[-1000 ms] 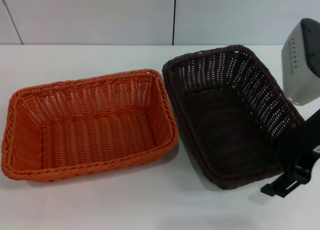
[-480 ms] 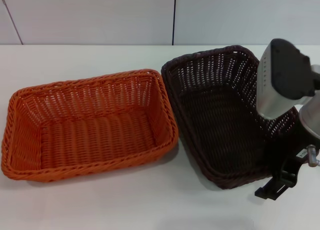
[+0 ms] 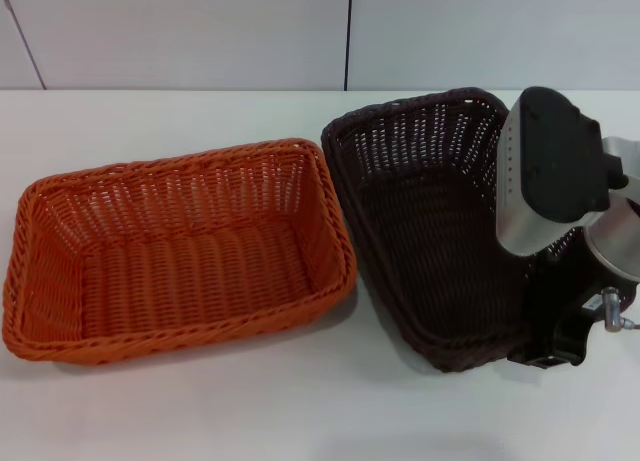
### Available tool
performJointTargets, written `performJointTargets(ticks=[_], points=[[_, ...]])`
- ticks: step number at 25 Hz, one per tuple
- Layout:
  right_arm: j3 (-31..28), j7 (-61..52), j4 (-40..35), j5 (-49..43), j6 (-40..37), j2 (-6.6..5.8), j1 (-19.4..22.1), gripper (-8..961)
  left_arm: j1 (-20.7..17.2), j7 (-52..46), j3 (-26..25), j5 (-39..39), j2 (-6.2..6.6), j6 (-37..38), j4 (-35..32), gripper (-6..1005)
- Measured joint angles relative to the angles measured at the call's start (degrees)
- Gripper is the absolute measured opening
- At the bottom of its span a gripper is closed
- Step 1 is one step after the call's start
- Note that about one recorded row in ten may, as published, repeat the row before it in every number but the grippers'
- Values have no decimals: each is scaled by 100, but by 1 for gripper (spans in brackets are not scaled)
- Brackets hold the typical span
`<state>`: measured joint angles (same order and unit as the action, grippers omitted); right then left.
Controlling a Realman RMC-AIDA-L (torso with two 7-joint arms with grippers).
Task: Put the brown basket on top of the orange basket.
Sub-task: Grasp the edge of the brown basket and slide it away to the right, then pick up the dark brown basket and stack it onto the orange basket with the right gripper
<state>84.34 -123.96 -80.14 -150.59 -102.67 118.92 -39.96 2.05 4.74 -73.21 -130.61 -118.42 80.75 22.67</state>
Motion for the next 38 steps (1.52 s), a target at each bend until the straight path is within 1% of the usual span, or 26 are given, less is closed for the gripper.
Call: performJointTargets(ticks=[1,4,6,7,9,10,11,12,13,14,16,17,18,19,21,22,26,27,30,32,33,34,36,37,38], points=[[76,10,0,-7,-3,0,4,371,7,0,0,0,0,0,-25,801],[144,11,-24,-8,-2,-1,14,290,7,0,0,1,0,-1,-32,801],[183,12,-259,-14,-39,-1,95,236,7,0,0,0,0,-1,-34,801],[183,12,-259,-14,-39,-1,95,229,6,0,0,1,-1,0,-35,801],[186,7,-760,-32,-227,-5,209,215,6,0,0,1,-2,4,-36,801],[186,7,-760,-32,-227,-5,209,207,6,0,0,1,-2,4,-36,801],[154,-12,-1190,-85,-413,-14,284,200,6,0,0,0,-3,5,-35,801],[154,-12,-1190,-85,-413,-14,284,193,6,0,0,0,-3,5,-35,801],[104,-19,-1615,-181,-570,-18,338,186,6,0,0,0,-3,5,-35,801],[104,-19,-1615,-181,-570,-18,338,183,3,0,0,1,-1,8,-36,801],[6,-38,-2186,-276,-761,-18,368,177,-3,0,0,-1,4,11,-35,801],[6,-38,-2186,-276,-761,-18,368,174,-3,0,0,-1,4,11,-35,801],[-21,-47,-2505,-307,-907,-15,369,171,-3,0,0,-4,4,11,-35,801],[-21,-47,-2505,-307,-907,-15,369,167,-3,0,0,-5,4,11,-35,801],[-24,-57,-2935,-449,-1082,-11,371,161,0,0,0,-5,4,12,-43,801],[-24,-57,-2935,-449,-1082,-11,371,158,1,0,0,-5,4,13,-46,801],[-21,-77,-3567,-585,-1189,-7,307,156,-1,0,0,-4,4,19,-61,801],[-21,-77,-3567,-585,-1189,-7,307,156,-1,0,0,-4,4,19,-61,801],[35,-60,-3740,-645,-948,-4,264,156,6,0,0,-1,4,20,-105,801],[109,-14,-3736,-681,-686,-8,192,155,5,0,0,-12,4,24,-112,801],[216,81,-3704,-703,-421,-11,152,155,2,0,0,-17,3,28,-114,801],[216,81,-3704,-703,-421,-11,152,155,1,0,0,-18,2,28,-117,801],[502,457,-3628,-718,77,-4,142,155,1,0,0,-17,0,27,-126,801],[502,457,-3628,-718,77,-4,142,156,1,0,0,-17,0,27,-126,801],[717,786,-3593,-718,312,1,142,156,-13,-51,5,-15,-9,31,-136,801]])
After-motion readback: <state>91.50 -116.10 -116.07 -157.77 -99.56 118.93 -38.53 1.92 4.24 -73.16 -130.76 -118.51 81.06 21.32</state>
